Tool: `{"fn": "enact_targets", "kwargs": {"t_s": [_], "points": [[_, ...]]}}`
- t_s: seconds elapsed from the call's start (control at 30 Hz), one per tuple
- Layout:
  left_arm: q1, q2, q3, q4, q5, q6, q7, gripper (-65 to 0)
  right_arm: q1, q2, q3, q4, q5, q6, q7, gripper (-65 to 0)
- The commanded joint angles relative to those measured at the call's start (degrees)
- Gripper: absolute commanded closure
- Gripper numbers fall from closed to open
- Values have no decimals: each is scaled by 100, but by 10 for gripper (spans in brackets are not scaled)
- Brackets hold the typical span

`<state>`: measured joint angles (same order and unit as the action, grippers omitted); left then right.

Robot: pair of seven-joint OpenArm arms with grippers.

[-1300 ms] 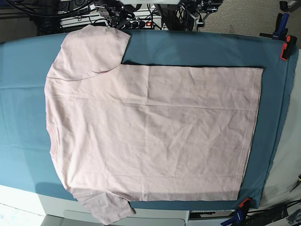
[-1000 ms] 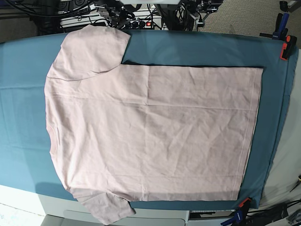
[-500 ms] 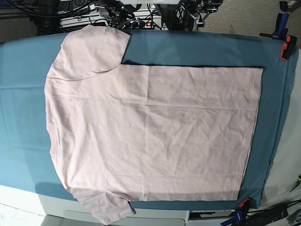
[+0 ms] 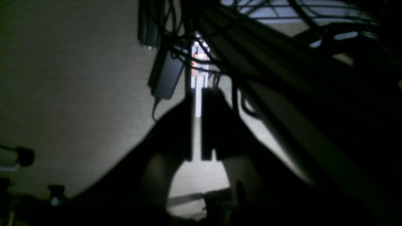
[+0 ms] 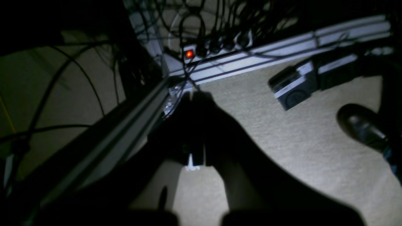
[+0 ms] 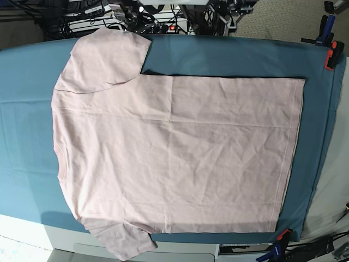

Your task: Fold the T-shirt properly

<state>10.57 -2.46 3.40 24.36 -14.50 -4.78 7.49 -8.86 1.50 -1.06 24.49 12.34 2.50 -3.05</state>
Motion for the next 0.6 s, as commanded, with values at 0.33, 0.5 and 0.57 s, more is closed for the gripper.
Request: {"fn": "enact_targets", "kwargs": {"t_s": [0.33,0.5,0.57], "points": [[2686,-671,15,3646,-7,-39,597,-48,-2374,1001,-2,2830,-125,247,4,0],[3738,-1279,15,5495,-7,-39,1340,-48,-3532,1665,4,4297,-7,240,-74,0],[4162,-1670,15,6310,-7,-39,1904,-48,-4048,1965,79,4996,13,243,-260,0]]}}
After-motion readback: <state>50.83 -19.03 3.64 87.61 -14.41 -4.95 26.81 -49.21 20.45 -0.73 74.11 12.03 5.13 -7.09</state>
